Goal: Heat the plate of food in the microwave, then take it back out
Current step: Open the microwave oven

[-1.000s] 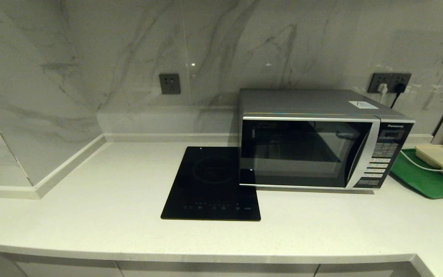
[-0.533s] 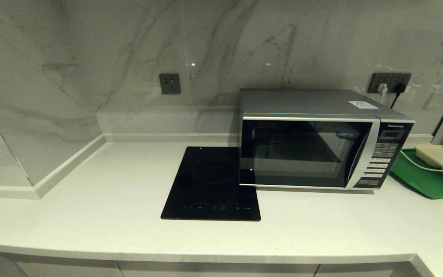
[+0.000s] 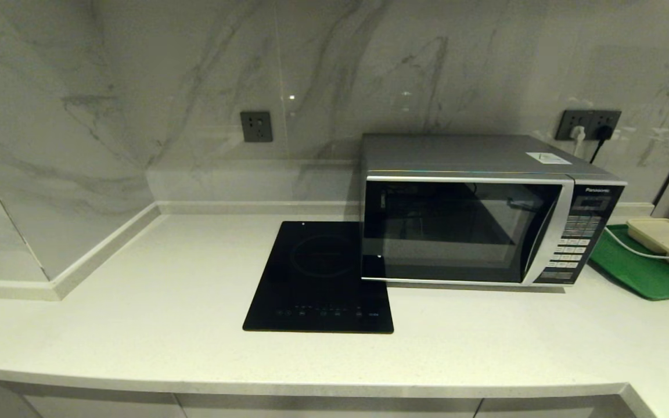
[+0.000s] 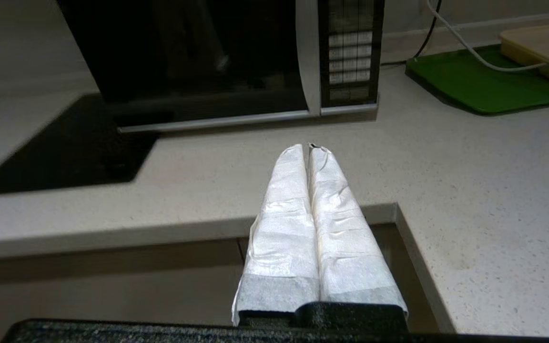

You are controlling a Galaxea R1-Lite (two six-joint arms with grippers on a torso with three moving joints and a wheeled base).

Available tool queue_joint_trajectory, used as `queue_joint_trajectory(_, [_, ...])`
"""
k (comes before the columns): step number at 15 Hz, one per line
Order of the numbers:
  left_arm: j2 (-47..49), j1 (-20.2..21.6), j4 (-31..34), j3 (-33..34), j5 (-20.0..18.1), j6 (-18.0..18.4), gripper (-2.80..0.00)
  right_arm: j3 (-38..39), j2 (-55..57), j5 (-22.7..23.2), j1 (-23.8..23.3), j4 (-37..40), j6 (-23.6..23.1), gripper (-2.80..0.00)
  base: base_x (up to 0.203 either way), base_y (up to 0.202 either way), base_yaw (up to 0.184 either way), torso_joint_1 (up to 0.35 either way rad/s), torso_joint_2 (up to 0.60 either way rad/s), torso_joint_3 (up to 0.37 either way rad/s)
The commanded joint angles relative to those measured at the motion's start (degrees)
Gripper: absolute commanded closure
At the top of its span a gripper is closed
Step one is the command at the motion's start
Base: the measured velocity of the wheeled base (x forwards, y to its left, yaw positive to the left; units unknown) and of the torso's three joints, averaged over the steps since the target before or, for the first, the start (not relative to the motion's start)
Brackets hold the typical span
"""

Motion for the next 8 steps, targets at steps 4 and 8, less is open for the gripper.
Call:
queue_joint_trajectory(4, [0.0, 0.0, -0.04, 0.01, 0.02, -0.06, 0.0, -39.55, 31.7, -4.72, -0.02, 11.79, 7.33, 0.0, 0.0, 0.0, 0.0, 0.0, 0.0, 0.0])
queue_joint_trajectory(8, [0.0, 0.0, -0.04, 0.01, 0.02, -0.06, 0.0, -58.6, 57.34, -14.91, -0.26, 16.6, 8.07, 0.0, 0.0, 0.0, 0.0, 0.0, 0.0, 0.0])
